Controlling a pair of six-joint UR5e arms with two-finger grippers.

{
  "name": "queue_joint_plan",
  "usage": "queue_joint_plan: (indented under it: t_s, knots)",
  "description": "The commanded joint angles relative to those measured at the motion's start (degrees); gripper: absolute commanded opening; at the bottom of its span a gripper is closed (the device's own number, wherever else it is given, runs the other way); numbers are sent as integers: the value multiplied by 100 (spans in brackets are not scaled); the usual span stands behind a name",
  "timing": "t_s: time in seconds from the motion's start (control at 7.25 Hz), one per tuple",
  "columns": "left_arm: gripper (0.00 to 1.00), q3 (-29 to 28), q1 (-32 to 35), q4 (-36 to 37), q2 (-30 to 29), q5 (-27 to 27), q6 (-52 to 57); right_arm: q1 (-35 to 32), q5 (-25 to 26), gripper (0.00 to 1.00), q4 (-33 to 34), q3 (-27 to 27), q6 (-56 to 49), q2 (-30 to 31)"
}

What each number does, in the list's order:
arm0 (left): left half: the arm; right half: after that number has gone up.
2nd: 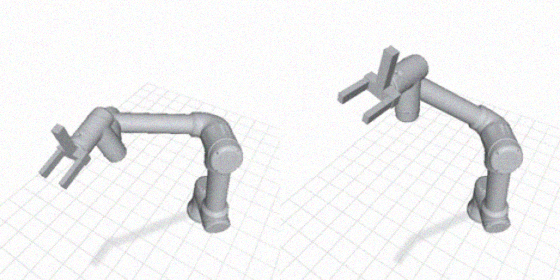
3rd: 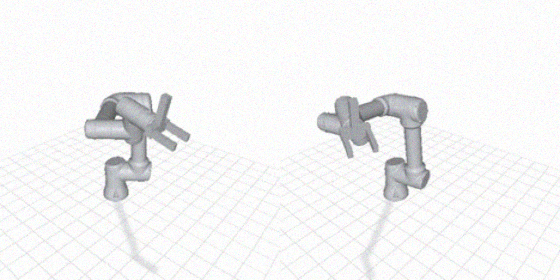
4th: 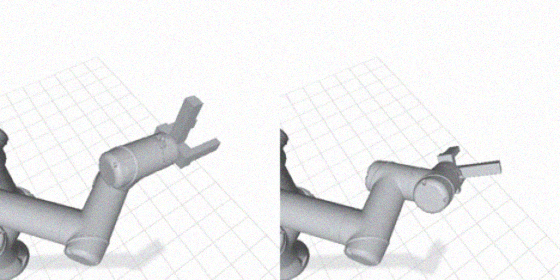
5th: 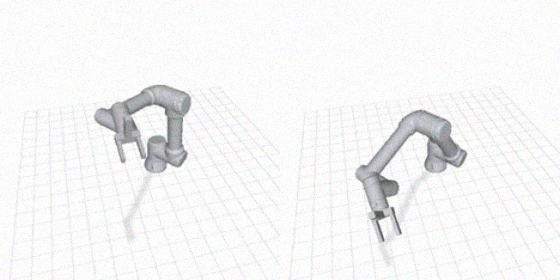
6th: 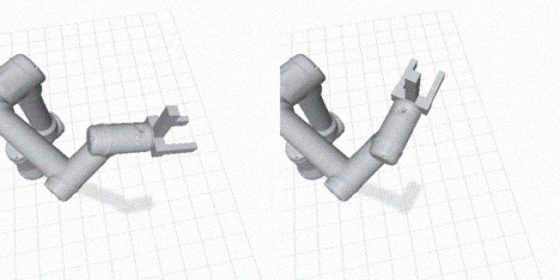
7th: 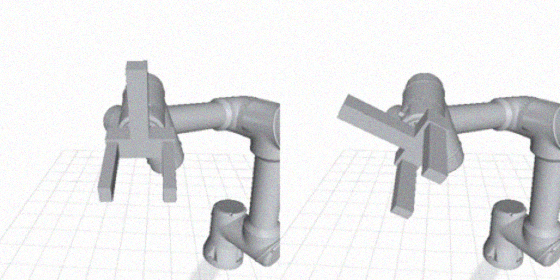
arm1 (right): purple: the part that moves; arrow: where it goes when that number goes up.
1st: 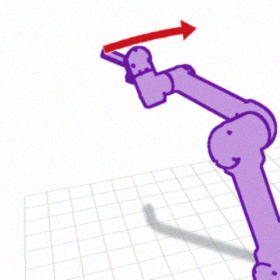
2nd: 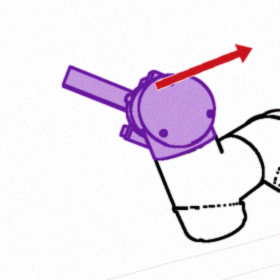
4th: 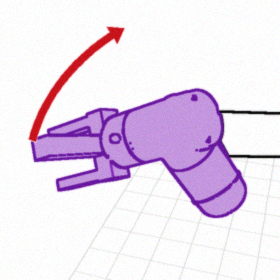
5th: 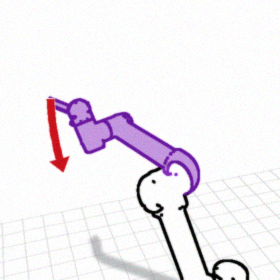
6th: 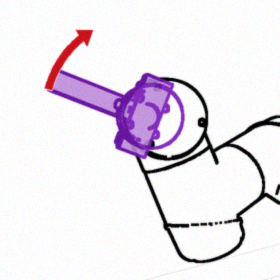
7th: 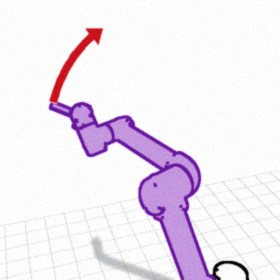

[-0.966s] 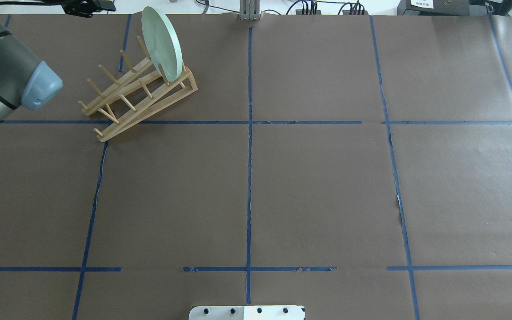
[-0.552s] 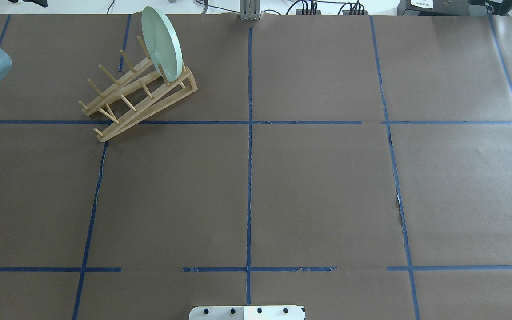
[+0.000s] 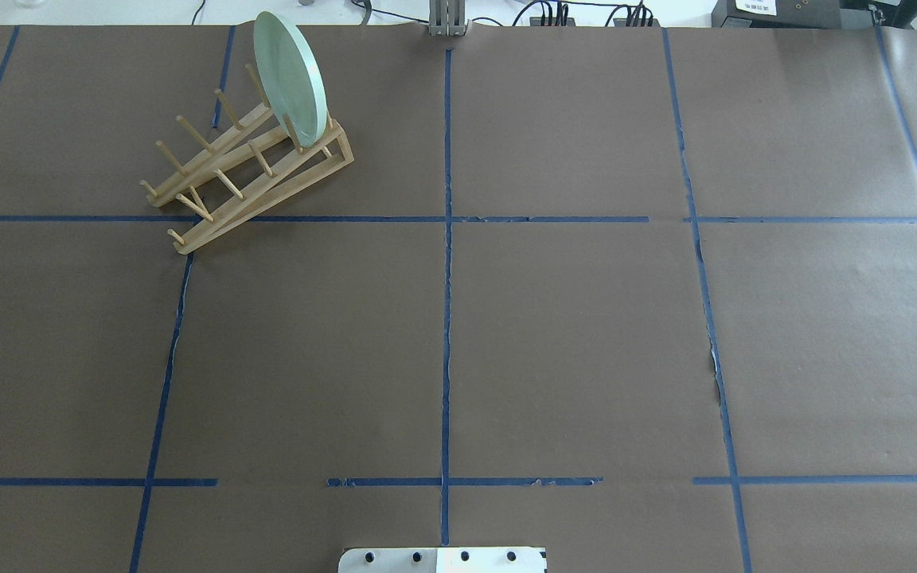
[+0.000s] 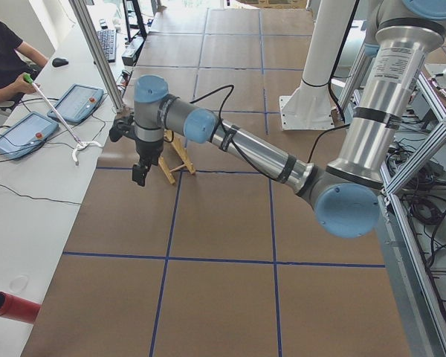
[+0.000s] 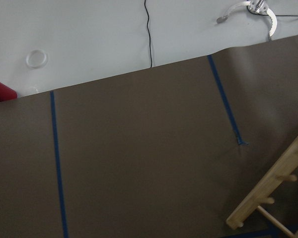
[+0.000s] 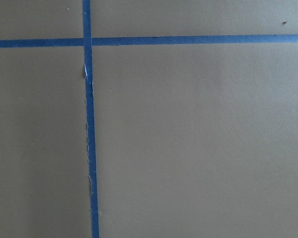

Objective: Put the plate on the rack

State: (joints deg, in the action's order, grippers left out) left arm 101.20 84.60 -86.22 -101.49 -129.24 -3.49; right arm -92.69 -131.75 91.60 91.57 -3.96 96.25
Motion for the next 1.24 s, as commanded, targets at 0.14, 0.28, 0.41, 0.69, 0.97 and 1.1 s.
queue_joint_plan:
  t_s: [0.14,0.28,0.41,0.69,0.97,1.1]
  knots:
    - [100,374,408,35,1699,-673,569,-4,0,100,-1,-7,0,-1]
    - [100,330,408,-17,1781,-681,508,-4,0,100,-1,1,0,-1]
    - [100,278,408,113,1842,-655,516,-4,0,100,-1,-7,0,-1]
    - [100,216,591,680,1764,-699,525,5,0,100,-1,2,0,7]
    - [100,207,601,940,1694,-682,560,5,0,100,-1,-7,0,-1]
    - [100,198,601,940,1694,-655,569,-4,0,100,-1,1,0,-1]
